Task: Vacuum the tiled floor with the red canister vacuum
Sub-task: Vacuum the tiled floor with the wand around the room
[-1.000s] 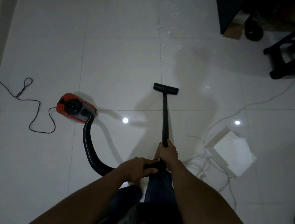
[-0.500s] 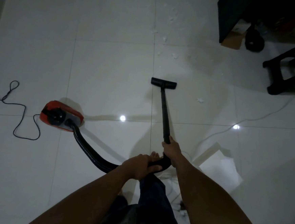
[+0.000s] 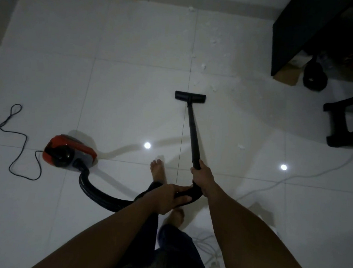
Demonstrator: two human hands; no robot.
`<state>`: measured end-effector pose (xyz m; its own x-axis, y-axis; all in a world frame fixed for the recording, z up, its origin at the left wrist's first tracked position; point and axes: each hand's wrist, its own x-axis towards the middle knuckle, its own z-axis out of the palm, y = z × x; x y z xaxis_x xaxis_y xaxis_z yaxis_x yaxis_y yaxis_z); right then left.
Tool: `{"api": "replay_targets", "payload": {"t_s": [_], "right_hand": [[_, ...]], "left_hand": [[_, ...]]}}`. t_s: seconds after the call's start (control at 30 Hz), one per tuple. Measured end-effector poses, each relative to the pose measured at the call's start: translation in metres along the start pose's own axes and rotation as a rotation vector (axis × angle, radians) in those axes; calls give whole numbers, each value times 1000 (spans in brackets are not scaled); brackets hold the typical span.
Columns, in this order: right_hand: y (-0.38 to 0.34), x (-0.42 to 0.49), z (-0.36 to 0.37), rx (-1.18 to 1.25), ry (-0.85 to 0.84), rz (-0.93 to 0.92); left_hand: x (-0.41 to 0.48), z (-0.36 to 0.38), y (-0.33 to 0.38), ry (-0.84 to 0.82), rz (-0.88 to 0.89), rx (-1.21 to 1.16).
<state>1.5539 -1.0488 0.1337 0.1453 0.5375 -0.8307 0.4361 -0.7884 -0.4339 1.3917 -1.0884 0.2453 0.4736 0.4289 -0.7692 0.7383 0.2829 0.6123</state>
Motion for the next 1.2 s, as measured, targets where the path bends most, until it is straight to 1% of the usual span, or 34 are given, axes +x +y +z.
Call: {"api": "replay_targets", "payload": {"t_s": [0.13, 0.2, 0.3, 0.4, 0.47, 0.57, 0.7, 0.8, 0.87, 1.0, 1.2], "right_hand": [[-53, 35, -8, 2, 9, -17], [-79, 54, -9, 6, 23, -7], [-116, 79, -10, 47, 37, 12], [-161, 103, -10, 75, 45, 43], [-188, 120, -15, 75, 50, 38], [-234, 143, -25, 40, 39, 26], [-292, 176, -41, 29, 19, -14], [-330, 212, -47, -23, 4, -53], [-362, 236, -51, -31, -3, -63], [-418, 263, -62, 62, -2, -38], [-497, 324, -101, 81, -6, 10]], "left_hand": [[31, -62, 7, -8, -65, -3], [46, -94, 12, -9, -103, 41], [71, -129, 3, 47, -75, 118], [108, -172, -22, 17, -48, 79], [102, -209, -4, -3, -8, 42], [101, -262, 22, 9, 29, -42], [121, -318, 38, 38, 50, -64], [143, -361, 45, 91, 88, -64], [157, -395, 53, 102, 85, -72], [185, -448, 63, 106, 58, -84], [242, -527, 89, 121, 6, -81]]}}
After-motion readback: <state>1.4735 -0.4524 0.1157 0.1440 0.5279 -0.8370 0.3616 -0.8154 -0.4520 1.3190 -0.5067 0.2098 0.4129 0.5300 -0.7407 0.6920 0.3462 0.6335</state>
